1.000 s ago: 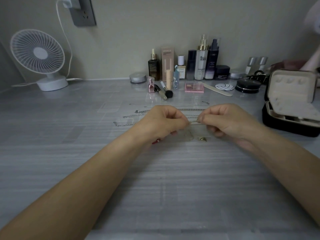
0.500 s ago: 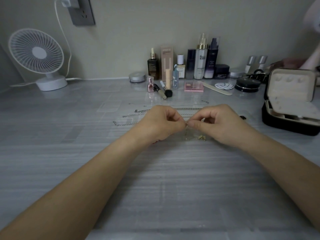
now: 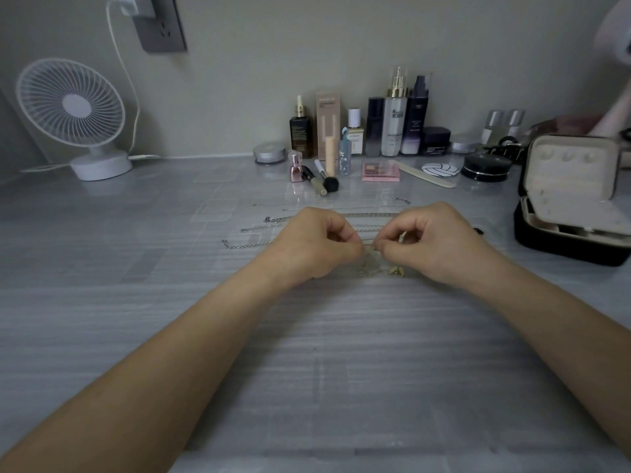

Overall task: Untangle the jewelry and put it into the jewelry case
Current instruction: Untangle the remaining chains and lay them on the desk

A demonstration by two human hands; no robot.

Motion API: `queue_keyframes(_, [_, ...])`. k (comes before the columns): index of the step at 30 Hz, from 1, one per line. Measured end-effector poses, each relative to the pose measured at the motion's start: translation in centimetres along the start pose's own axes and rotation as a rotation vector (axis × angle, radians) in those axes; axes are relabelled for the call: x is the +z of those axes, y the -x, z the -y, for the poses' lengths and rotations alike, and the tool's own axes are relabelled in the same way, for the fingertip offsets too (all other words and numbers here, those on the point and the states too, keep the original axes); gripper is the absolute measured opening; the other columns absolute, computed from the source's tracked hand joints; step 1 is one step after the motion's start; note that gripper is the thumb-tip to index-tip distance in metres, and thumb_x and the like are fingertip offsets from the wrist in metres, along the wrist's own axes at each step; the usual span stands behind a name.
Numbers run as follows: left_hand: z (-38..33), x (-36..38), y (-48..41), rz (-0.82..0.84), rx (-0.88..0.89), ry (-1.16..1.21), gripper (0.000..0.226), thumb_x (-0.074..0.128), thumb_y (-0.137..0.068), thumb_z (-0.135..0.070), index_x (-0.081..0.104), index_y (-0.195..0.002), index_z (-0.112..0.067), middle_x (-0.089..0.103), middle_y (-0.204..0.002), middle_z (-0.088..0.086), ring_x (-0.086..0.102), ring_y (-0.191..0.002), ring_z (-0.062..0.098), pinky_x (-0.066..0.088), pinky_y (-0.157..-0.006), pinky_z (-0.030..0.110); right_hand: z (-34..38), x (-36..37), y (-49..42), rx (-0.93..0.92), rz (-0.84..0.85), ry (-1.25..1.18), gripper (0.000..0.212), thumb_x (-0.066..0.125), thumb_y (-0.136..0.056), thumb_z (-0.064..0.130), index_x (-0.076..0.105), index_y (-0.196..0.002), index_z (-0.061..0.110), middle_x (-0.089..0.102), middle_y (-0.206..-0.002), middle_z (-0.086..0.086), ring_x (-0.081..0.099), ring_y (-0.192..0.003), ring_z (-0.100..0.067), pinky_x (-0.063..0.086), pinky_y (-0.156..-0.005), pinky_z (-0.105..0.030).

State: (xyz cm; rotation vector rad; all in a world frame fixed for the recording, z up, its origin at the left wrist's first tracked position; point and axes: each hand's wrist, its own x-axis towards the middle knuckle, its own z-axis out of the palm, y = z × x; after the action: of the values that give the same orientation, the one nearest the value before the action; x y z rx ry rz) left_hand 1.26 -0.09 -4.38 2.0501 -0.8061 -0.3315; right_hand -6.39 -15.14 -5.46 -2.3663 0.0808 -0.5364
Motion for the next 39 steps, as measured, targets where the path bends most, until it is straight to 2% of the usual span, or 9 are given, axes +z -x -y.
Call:
queue_keyframes(5, [0.1,-0.1,0.0,-0.010,-0.009,0.029,0.007,0.069,-0.079,-0.018,0.068,-0.072,-0.019,0.058,-0.064,0.002,0.047,-0.056,0.018,0.042,-0.055,0.031,-0.1,-0.1,-0.1,0.022,-0.004,-0.010,0.019,0.071,-0.078,0.016,0.066,-0.066,0.029,0.058,-0.052,0.029,0.051,-0.048,0.009,0.035,-0.047,-0.004])
queue_keyframes(7, [0.1,-0.3,-0.1,-0.017,-0.014,0.044,0.006,0.068,-0.079,-0.016,0.068,-0.073,-0.017,0.061,-0.070,0.004,0.050,-0.062,0.017,0.044,-0.060,0.031,-0.1,-0.4,-0.1,0.029,-0.042,-0.027,0.016,0.070,-0.079,0.015,0.066,-0.068,0.026,0.059,-0.053,0.021,0.050,-0.048,0.009,0.035,-0.047,-0.004])
queue_keyframes(10, [0.1,-0.6,-0.1,-0.020,-0.010,0.108,0.013,0.069,-0.079,-0.012,0.067,-0.068,-0.019,0.061,-0.061,-0.006,0.051,-0.052,0.002,0.040,-0.049,0.012,0.0,-0.8,0.0,0.051,-0.078,-0.060,0.007,0.069,-0.081,0.019,0.069,-0.074,0.021,0.057,-0.060,0.015,0.049,-0.048,0.010,0.035,-0.048,-0.002])
queue_keyframes(12, [-0.1,-0.6,0.0,-0.017,-0.019,0.131,0.017,0.068,-0.081,-0.012,0.066,-0.066,-0.021,0.055,-0.048,-0.014,0.046,-0.042,-0.003,0.033,-0.039,0.007,0.2,-0.7,0.1,0.033,-0.047,-0.072,0.004,0.069,-0.081,0.020,0.071,-0.078,0.020,0.060,-0.066,0.015,0.051,-0.051,0.008,0.037,-0.051,-0.003])
queue_keyframes(16, [-0.3,-0.5,0.1,0.006,-0.030,0.159,0.015,0.066,-0.083,-0.011,0.065,-0.070,-0.018,0.052,-0.038,-0.017,0.044,-0.035,-0.004,0.029,-0.036,0.006,0.4,0.1,0.1,-0.032,0.074,-0.072,0.016,0.069,-0.080,0.016,0.068,-0.078,0.032,0.061,-0.064,0.017,0.051,-0.052,0.003,0.040,-0.053,-0.008])
queue_keyframes(19, [-0.3,-0.5,0.0,0.008,-0.021,0.158,0.017,0.066,-0.082,-0.009,0.064,-0.068,-0.019,0.053,-0.040,-0.017,0.047,-0.040,-0.005,0.031,-0.038,0.005,0.3,0.3,0.1,-0.038,0.060,-0.048,0.025,0.070,-0.079,0.017,0.064,-0.069,0.039,0.061,-0.059,0.025,0.052,-0.053,0.001,0.040,-0.053,-0.010])
queue_keyframes(28, [0.0,-0.4,-0.2,0.015,-0.050,0.119,0.013,0.067,-0.080,-0.013,0.065,-0.069,-0.019,0.058,-0.059,-0.007,0.051,-0.051,0.001,0.044,-0.052,0.011,0.4,-0.2,0.0,-0.020,0.008,-0.091,0.020,0.069,-0.079,0.017,0.065,-0.068,0.033,0.063,-0.067,0.015,0.052,-0.055,0.004,0.042,-0.055,-0.009])
queue_keyframes(36, [-0.3,-0.5,0.0,0.014,-0.055,0.121,0.015,0.066,-0.081,-0.009,0.064,-0.068,-0.017,0.055,-0.053,-0.009,0.048,-0.043,-0.004,0.035,-0.040,0.008,0.4,-0.3,0.0,0.014,-0.023,-0.124,0.022,0.070,-0.078,0.015,0.065,-0.066,0.032,0.062,-0.055,0.022,0.053,-0.055,0.004,0.040,-0.054,-0.006])
queue_keyframes(39, [-0.3,-0.5,0.0,0.019,-0.046,0.119,0.014,0.067,-0.080,-0.008,0.063,-0.070,-0.016,0.055,-0.056,-0.008,0.049,-0.046,-0.002,0.036,-0.042,0.008,0.6,-0.4,0.0,0.001,-0.037,-0.111,0.022,0.070,-0.078,0.014,0.064,-0.066,0.032,0.062,-0.060,0.015,0.050,-0.055,0.001,0.041,-0.054,-0.008])
